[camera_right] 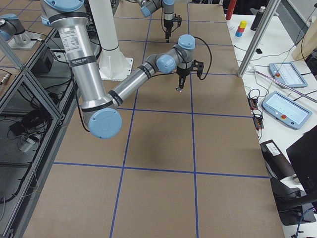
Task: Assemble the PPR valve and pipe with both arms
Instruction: 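Carry the fitting with the right gripper over the valve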
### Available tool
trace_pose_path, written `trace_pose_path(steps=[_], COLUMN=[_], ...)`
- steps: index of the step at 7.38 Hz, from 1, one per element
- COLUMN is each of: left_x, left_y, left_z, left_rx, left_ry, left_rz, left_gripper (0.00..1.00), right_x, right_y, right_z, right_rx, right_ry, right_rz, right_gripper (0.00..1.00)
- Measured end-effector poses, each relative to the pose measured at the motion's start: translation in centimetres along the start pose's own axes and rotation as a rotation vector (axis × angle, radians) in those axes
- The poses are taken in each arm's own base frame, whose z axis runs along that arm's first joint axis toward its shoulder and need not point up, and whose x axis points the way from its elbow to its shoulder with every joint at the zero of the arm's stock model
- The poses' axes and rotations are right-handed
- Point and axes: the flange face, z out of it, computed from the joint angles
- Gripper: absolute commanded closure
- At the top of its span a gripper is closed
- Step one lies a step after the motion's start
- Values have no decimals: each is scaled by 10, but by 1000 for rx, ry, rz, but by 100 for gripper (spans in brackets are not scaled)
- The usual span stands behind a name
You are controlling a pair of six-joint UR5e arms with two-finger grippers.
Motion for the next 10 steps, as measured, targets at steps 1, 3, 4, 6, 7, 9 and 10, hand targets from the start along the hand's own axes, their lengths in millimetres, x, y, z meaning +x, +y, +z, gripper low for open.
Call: trace_pose_path(steps=[1,3,4,6,7,9,10], left_x=[-16,-50,-60,-68,-69,-70,-71], left_y=[1,-2,-2,-2,-2,-2,-2], left_z=[-6,-17,-18,-17,-16,-15,-14], left_rx=[2,4,2,-3,-5,-7,-8], left_ry=[-17,-60,-72,-83,-85,-88,-89], left_rz=[23,80,102,114,114,113,111], left_gripper=[0,0,0,0,0,0,0], right_x=[-36,-102,-136,-195,-223,-286,-312], right_y=[8,32,44,65,72,70,70], right_z=[-6,-5,3,23,34,58,70], right_rx=[-7,-5,-1,6,12,16,18], right_ry=[-13,-34,-30,20,52,106,131], right_rz=[36,96,124,177,197,250,264], right_gripper=[100,100,100,100,100,100,100])
